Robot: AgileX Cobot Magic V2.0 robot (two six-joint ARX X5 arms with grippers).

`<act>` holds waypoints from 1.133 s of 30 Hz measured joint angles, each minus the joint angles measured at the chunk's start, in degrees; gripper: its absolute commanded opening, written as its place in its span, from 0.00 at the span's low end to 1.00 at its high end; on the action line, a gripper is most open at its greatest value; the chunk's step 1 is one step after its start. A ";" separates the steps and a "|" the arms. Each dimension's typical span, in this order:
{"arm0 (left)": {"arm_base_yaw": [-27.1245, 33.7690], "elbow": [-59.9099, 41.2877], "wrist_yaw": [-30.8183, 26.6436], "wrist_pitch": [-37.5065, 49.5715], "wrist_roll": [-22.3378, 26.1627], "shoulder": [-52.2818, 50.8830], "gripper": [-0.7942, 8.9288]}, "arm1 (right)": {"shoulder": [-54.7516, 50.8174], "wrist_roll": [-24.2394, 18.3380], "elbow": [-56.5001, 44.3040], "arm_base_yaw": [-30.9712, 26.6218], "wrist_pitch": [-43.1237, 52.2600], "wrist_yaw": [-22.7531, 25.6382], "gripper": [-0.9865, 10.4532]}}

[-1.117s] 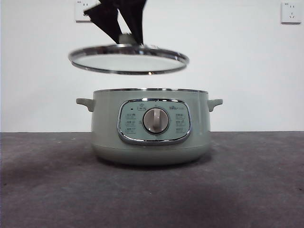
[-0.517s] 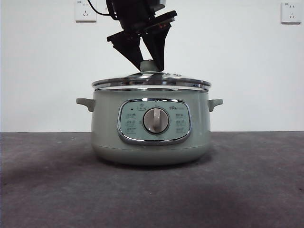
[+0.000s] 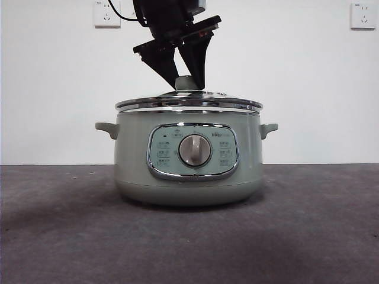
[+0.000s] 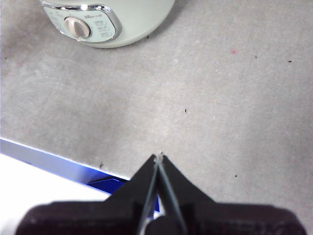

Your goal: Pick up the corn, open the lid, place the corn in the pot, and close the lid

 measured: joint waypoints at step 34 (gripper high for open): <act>1.05 0.28 0.17 1.60 1.64 1.27 0.51 | -0.02 0.00 0.02 0.00 0.00 -0.02 0.08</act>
